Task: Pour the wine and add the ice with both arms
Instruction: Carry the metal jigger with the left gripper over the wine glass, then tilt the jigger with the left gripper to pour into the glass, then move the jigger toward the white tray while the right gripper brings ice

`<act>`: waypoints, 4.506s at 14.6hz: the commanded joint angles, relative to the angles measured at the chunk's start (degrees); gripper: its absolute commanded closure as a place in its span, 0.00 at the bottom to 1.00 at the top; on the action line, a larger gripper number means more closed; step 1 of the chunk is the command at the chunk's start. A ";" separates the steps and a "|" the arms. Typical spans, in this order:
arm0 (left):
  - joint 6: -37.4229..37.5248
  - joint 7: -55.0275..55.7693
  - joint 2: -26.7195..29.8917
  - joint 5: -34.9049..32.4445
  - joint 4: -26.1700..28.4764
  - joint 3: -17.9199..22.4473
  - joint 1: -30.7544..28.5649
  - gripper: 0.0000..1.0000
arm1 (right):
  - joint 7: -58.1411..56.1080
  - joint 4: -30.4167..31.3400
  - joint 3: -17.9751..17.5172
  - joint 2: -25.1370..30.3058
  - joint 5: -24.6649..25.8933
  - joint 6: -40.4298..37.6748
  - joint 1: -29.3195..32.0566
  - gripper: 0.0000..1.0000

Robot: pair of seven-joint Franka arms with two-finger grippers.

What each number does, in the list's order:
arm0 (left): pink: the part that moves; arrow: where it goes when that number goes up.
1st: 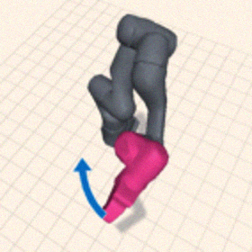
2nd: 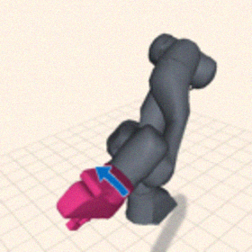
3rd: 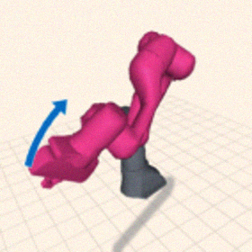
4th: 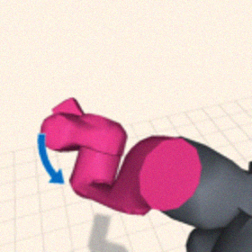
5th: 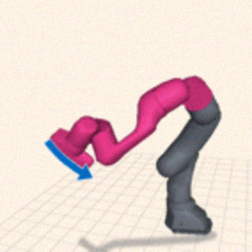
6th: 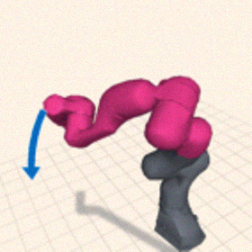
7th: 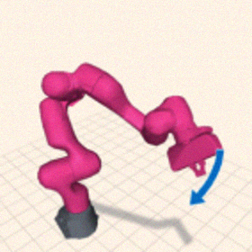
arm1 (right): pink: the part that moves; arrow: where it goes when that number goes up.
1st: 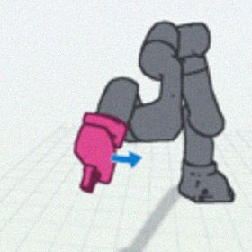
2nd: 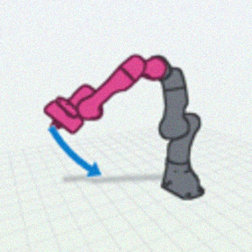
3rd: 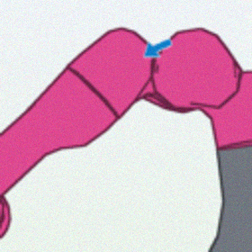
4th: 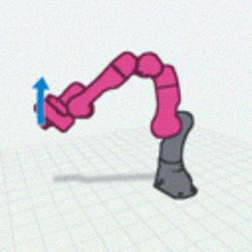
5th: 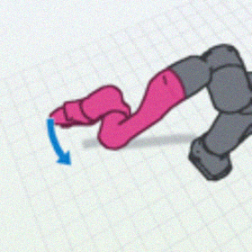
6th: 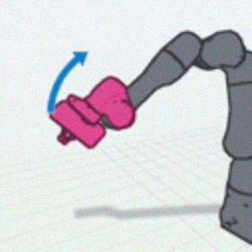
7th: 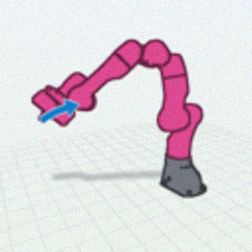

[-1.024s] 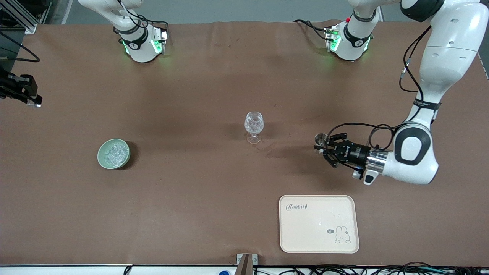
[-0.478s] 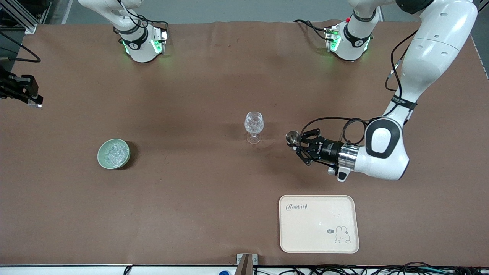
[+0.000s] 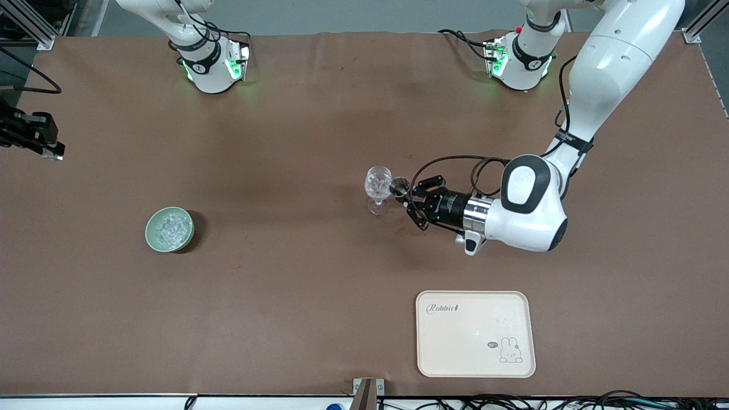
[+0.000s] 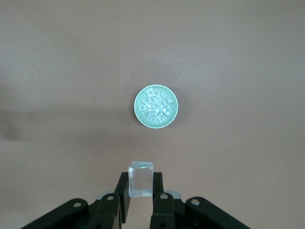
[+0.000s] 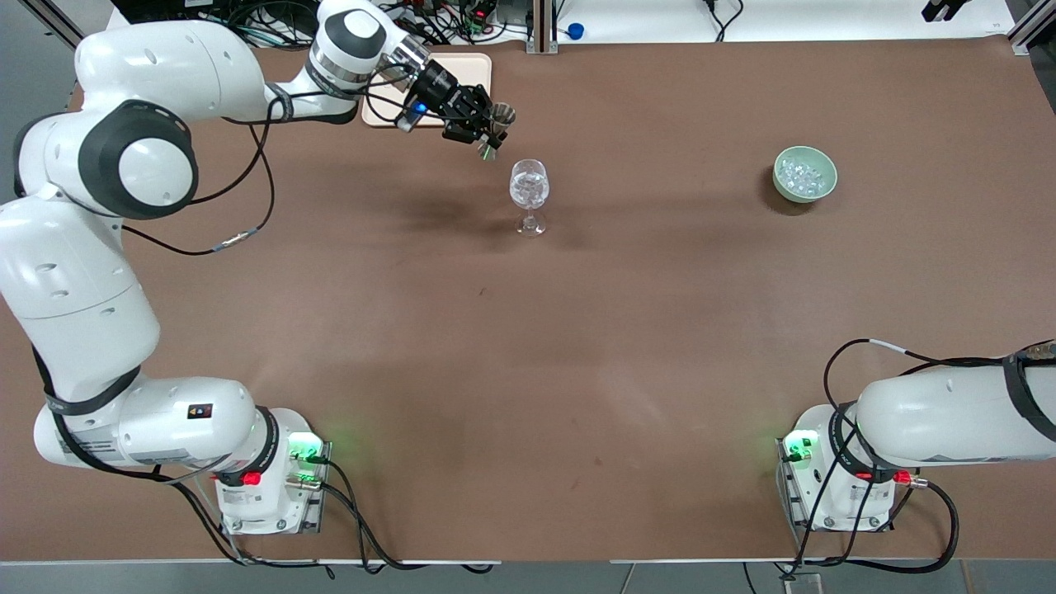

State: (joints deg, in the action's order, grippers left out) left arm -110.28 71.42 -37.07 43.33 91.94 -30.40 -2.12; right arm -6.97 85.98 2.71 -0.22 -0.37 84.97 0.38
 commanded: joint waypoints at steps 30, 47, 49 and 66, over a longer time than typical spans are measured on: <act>-5.47 25.07 7.89 -32.24 1.75 -0.01 10.56 1.00 | -0.42 2.27 0.01 1.80 -0.77 0.37 0.50 0.94; -5.39 35.63 9.48 -45.09 1.14 -0.10 14.34 1.00 | -0.42 2.35 0.01 2.07 -0.77 0.19 0.42 0.94; -5.12 34.84 9.21 -44.04 1.05 -0.19 13.55 1.00 | -0.42 2.35 0.01 2.07 -0.77 0.19 0.42 0.94; -5.30 10.50 -5.89 8.40 -13.09 0.25 -5.77 1.00 | 26.00 2.44 -0.51 1.02 -0.77 2.03 -20.29 0.95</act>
State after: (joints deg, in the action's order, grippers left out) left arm -115.56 83.18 -37.97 46.15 83.85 -29.56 -6.57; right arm 12.38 86.73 1.64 0.01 -1.11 85.60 -13.70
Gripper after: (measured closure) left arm 0.789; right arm 0.771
